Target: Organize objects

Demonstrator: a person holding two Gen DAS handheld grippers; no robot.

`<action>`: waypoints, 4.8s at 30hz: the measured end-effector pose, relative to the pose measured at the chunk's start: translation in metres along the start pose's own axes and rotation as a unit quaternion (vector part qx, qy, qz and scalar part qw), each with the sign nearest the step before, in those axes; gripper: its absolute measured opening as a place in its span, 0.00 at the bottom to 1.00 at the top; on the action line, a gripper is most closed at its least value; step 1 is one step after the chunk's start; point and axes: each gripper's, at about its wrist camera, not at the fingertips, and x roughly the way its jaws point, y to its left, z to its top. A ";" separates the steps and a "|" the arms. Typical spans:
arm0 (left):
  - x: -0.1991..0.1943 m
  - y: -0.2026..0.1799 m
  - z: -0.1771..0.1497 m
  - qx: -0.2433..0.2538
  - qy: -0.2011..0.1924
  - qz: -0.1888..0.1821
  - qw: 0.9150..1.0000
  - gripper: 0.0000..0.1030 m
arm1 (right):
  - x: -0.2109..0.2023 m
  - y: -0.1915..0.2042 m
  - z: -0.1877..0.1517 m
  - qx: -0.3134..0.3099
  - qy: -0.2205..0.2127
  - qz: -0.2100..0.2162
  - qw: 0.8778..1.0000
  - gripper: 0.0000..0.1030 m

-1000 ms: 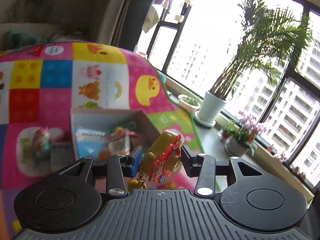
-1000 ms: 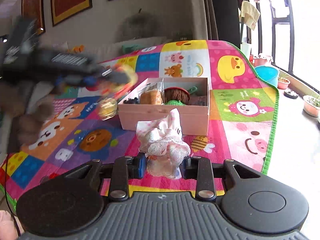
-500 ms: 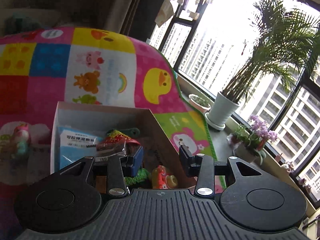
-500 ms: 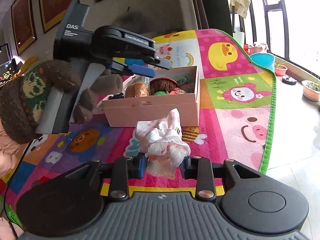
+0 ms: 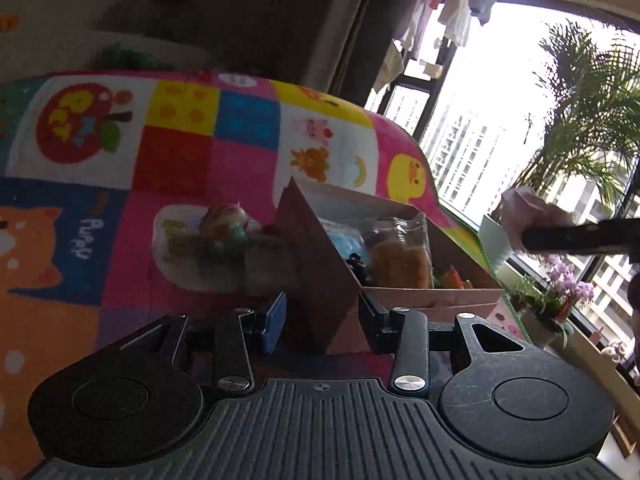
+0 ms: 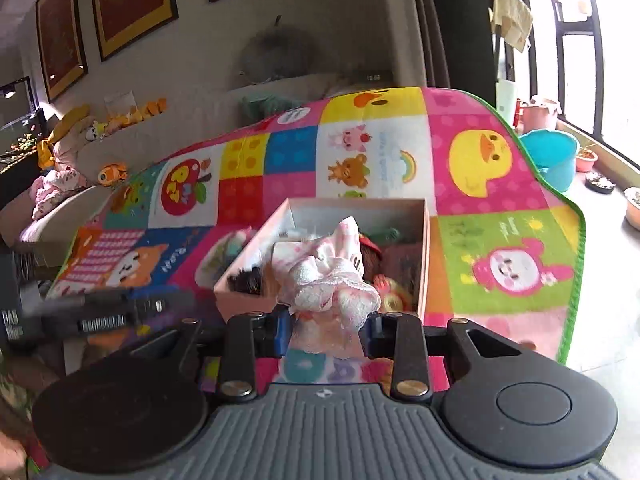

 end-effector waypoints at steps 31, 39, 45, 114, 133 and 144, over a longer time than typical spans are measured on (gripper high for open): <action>-0.027 0.073 0.001 -0.185 -0.070 -0.016 0.980 0.42 | 0.236 0.026 0.129 0.065 0.200 -0.089 0.974 0.39; -0.033 0.088 0.003 -0.209 -0.072 0.043 0.974 0.42 | 0.278 0.010 0.109 0.072 0.222 -0.150 0.961 0.39; -0.024 0.085 0.003 -0.176 -0.033 0.107 0.978 0.42 | 0.244 0.087 0.135 -0.021 0.153 -0.110 0.982 0.72; -0.031 -0.097 -0.050 0.072 0.177 -0.067 0.979 0.40 | 0.020 -0.012 -0.123 0.143 0.017 -0.147 0.979 1.00; -0.009 -0.056 -0.033 0.066 0.118 0.116 0.984 0.42 | 0.028 -0.011 -0.122 0.133 0.027 -0.158 0.978 1.00; -0.006 -0.044 -0.033 0.038 0.115 0.108 0.987 0.36 | 0.035 -0.012 -0.117 0.102 0.057 -0.158 0.980 1.00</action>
